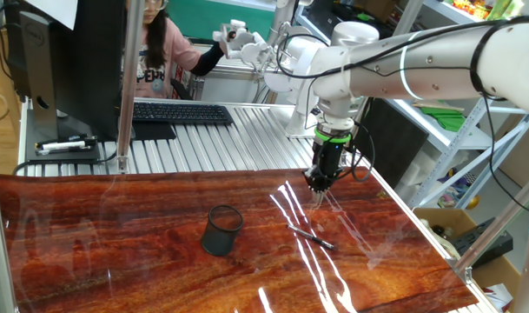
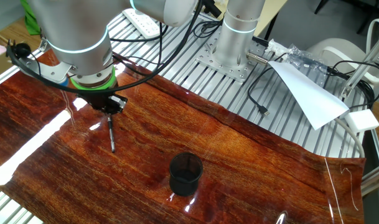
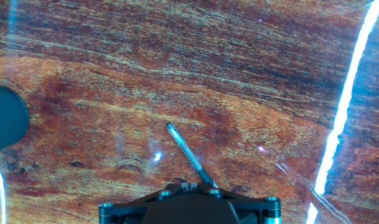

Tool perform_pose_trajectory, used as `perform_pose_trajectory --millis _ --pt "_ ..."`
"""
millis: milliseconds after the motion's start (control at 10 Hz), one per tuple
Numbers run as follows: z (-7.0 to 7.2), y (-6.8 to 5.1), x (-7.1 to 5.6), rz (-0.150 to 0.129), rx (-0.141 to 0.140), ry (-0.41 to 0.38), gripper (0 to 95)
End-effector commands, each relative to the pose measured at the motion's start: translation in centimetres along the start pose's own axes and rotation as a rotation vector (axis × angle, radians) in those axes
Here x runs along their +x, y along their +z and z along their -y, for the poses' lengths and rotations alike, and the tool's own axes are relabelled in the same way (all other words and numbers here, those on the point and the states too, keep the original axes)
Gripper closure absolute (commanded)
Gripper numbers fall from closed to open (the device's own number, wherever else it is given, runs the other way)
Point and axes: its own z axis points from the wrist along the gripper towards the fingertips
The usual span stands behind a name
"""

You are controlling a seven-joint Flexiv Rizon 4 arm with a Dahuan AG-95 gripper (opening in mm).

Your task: Put the pen into the pen holder

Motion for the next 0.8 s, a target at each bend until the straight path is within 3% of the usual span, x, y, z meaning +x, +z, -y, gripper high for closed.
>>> perform_pose_trajectory --millis 100,300,600,800 --pt "0.06 0.01 -0.04 0.003 0.004 -0.003 95.0" --pt "0.06 0.01 -0.04 -0.02 0.015 -0.064 95.0" --pt "0.06 0.01 -0.04 -0.033 0.018 -0.067 95.0" --pt "0.06 0.01 -0.04 -0.044 0.037 -0.063 95.0"
